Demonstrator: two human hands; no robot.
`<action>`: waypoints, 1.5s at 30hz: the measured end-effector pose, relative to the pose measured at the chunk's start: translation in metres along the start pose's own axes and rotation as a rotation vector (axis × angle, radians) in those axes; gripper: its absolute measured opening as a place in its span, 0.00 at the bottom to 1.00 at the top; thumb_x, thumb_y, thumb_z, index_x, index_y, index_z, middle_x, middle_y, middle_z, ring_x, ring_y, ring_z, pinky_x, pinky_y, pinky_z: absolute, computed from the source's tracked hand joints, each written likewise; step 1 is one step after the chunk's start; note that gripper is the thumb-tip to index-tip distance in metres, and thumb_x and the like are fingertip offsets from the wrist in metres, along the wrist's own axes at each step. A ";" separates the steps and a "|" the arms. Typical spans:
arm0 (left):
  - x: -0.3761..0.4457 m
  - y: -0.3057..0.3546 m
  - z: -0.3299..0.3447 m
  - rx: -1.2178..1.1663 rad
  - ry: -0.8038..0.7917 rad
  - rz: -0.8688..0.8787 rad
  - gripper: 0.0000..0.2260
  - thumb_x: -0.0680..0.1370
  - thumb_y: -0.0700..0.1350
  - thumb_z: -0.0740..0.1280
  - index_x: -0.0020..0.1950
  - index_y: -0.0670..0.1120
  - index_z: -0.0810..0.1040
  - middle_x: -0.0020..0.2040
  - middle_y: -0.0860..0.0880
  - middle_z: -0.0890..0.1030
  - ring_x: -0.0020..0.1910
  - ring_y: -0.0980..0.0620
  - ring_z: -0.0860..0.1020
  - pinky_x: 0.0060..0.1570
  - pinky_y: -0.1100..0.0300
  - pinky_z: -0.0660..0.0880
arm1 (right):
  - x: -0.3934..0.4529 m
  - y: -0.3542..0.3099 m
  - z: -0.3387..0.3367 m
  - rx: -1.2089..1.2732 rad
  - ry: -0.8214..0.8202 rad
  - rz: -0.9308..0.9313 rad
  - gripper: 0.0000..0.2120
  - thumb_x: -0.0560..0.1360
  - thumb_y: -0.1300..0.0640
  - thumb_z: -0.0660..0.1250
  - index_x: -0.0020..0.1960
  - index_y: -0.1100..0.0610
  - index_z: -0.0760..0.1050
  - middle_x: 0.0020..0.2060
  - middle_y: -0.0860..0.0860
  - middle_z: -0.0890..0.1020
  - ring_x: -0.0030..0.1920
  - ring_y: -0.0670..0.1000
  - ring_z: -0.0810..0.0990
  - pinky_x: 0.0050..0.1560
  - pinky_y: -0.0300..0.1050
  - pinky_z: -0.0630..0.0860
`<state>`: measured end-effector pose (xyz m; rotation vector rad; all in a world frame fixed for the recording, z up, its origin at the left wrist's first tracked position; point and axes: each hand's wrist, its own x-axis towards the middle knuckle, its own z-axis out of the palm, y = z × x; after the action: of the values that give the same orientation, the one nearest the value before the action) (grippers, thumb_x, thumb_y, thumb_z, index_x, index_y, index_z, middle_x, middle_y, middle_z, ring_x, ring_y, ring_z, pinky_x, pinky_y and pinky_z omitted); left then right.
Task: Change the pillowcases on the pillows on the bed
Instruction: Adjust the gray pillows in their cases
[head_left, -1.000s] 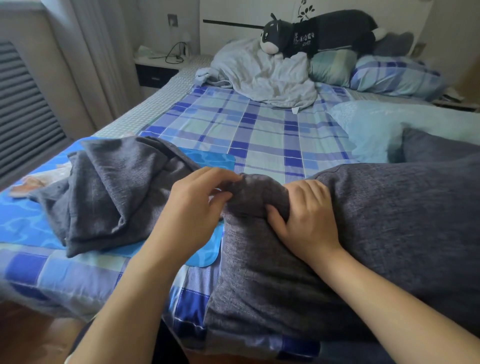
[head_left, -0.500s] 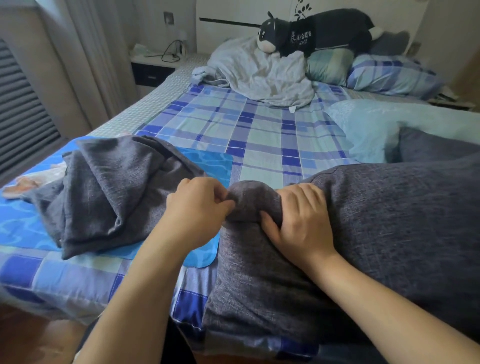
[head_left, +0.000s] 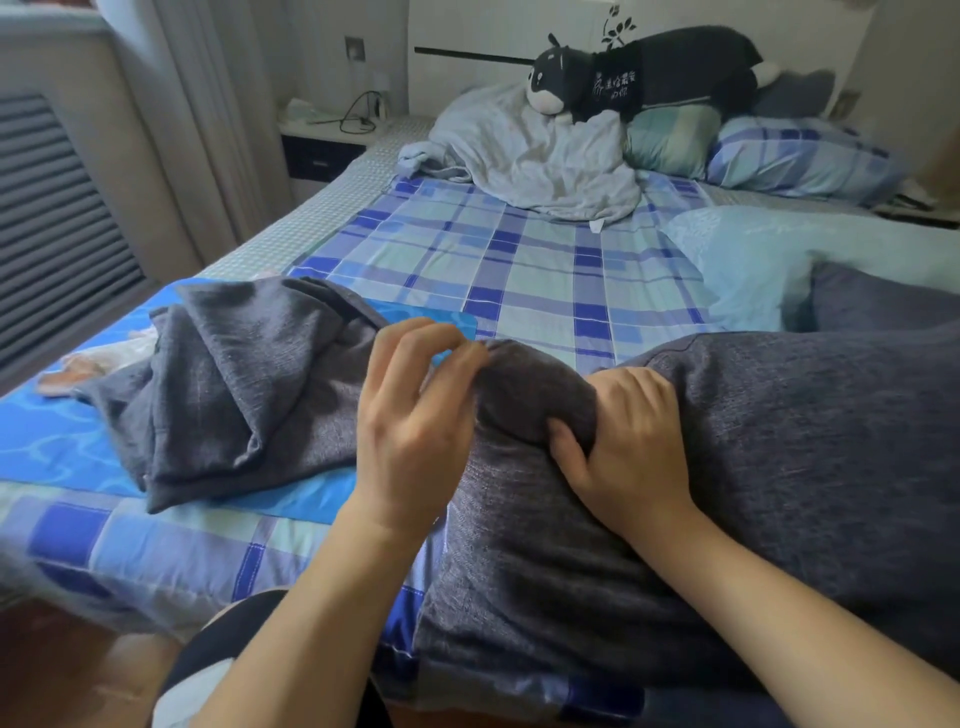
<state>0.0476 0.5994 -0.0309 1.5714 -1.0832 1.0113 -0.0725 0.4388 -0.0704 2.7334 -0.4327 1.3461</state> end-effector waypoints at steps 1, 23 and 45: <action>0.000 -0.002 0.003 -0.022 0.003 -0.010 0.06 0.76 0.25 0.67 0.44 0.32 0.83 0.45 0.37 0.80 0.46 0.38 0.78 0.52 0.49 0.77 | 0.000 -0.001 0.000 -0.002 0.002 0.001 0.22 0.80 0.43 0.58 0.50 0.63 0.75 0.44 0.57 0.77 0.47 0.60 0.74 0.60 0.57 0.69; 0.003 0.027 0.010 -0.629 -0.004 -0.814 0.18 0.75 0.27 0.67 0.46 0.51 0.70 0.46 0.51 0.79 0.46 0.57 0.79 0.49 0.64 0.74 | 0.006 -0.004 -0.013 0.061 -0.029 0.014 0.18 0.77 0.45 0.63 0.49 0.61 0.75 0.43 0.54 0.77 0.47 0.58 0.74 0.57 0.56 0.69; 0.028 -0.006 -0.013 -0.677 -0.199 -0.792 0.09 0.78 0.37 0.72 0.50 0.52 0.84 0.42 0.54 0.85 0.44 0.58 0.81 0.51 0.63 0.77 | 0.006 -0.012 -0.014 0.025 -0.053 0.014 0.17 0.77 0.46 0.65 0.52 0.61 0.76 0.45 0.55 0.77 0.49 0.59 0.74 0.58 0.57 0.69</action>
<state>0.0592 0.6079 -0.0032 1.3389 -0.6993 -0.0559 -0.0766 0.4514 -0.0558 2.7970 -0.4417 1.2934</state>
